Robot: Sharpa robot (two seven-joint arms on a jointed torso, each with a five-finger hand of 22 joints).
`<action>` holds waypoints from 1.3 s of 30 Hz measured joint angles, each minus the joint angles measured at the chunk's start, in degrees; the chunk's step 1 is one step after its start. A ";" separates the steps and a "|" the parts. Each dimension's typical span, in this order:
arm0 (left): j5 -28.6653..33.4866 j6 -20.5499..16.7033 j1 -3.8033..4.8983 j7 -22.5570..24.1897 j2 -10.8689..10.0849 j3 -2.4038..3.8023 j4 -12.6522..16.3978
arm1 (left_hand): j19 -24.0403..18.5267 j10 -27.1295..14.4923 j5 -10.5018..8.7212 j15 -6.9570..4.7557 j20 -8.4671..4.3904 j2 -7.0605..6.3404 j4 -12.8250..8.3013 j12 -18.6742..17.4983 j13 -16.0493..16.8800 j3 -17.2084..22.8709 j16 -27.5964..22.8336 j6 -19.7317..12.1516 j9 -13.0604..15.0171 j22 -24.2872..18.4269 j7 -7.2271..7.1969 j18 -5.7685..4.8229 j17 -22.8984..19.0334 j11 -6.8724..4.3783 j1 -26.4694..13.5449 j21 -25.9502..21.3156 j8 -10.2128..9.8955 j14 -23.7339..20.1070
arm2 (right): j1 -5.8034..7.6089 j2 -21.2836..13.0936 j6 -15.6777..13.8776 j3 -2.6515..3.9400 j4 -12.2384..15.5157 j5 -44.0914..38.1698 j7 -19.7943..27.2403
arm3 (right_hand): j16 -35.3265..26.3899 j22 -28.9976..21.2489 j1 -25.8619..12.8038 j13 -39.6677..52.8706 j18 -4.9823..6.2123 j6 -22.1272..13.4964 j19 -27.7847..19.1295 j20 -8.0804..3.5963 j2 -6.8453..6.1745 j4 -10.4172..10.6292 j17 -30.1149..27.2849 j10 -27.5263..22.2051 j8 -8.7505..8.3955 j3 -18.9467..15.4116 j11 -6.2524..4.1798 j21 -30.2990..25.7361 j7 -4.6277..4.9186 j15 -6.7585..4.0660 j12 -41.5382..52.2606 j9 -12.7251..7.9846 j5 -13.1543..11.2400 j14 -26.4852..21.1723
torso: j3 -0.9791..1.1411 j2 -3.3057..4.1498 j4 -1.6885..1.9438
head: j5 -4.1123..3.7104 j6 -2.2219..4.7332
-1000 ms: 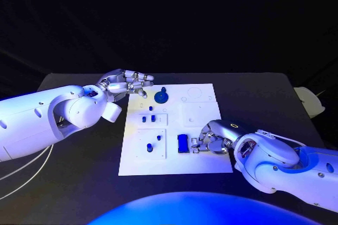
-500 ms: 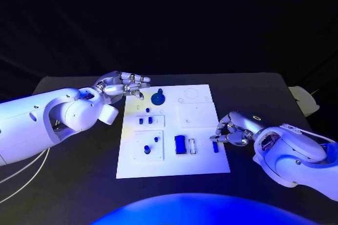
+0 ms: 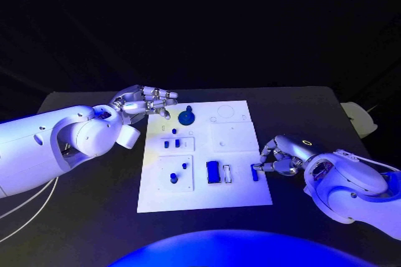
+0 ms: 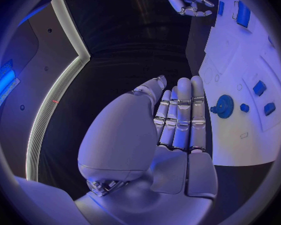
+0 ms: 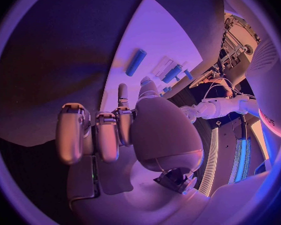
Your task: Assemble the parts on the task board
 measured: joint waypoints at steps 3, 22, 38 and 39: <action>0.00 0.00 0.00 0.00 0.00 0.00 0.00 | 0.00 0.00 0.00 0.00 0.00 0.00 0.00 0.00 0.00 0.00 0.00 0.00 0.00 0.00 0.00 0.00 0.00 0.00 0.00 0.00 0.00 0.00 | -0.50 0.55 0.30 0.00 -0.24 -0.27 -0.01 | 0.00 0.00 -0.02 0.29 0.02 0.00 -0.20 0.20 0.01 0.00 0.00 0.00 -0.22 0.00 0.00 0.00 0.00 0.00 -0.17 0.00 0.00 0.00 | -0.01 0.01 0.03 | 0.01 -0.06; 0.00 0.02 0.00 -0.03 -0.04 -0.01 0.02 | 0.00 0.00 0.00 0.00 0.00 0.00 0.00 0.00 0.00 0.00 0.00 0.00 0.00 0.00 0.00 0.00 0.00 0.00 0.00 0.00 0.00 0.00 | -2.02 2.36 2.87 -0.13 -1.77 -1.03 -0.03 | 0.00 -0.01 -0.08 4.21 0.05 0.80 -0.20 0.20 0.55 0.00 -0.01 -0.12 -0.44 0.00 0.12 0.00 -0.37 0.00 -1.90 -0.10 0.26 0.00 | 0.02 0.00 0.01 | 0.28 -0.38; 0.00 0.09 0.00 -0.13 -0.10 -0.02 0.07 | 0.00 -0.42 0.00 0.00 0.00 -0.32 0.00 0.35 0.00 0.00 0.00 0.00 0.00 -0.11 0.00 0.00 -0.09 0.00 -0.32 0.00 0.34 0.00 | -2.12 4.47 3.83 0.12 -3.23 -4.07 0.11 | 0.00 -0.03 4.84 6.32 0.06 1.94 -0.20 0.20 -1.67 -4.47 -0.01 -0.10 -2.04 6.23 0.06 0.00 -0.69 0.08 -1.81 -0.47 -7.66 0.10 | 0.00 -0.01 -0.01 | 0.35 -0.44; 0.00 0.09 0.00 -0.14 -0.10 -0.02 0.07 | 0.00 -0.42 0.00 0.00 0.00 -0.32 0.00 0.35 0.00 0.00 0.00 0.00 0.00 -0.11 0.00 0.00 -0.09 0.00 -0.32 0.00 0.34 0.00 | -2.12 4.59 3.83 0.13 -3.32 -4.35 0.13 | 0.00 -0.03 5.12 6.32 0.06 2.09 -0.20 0.20 -1.95 -4.92 -0.01 -0.20 -2.08 6.86 -0.03 0.00 -0.85 0.06 -1.81 -0.89 -7.66 0.12 | 0.00 -0.01 0.00 | 0.35 -0.44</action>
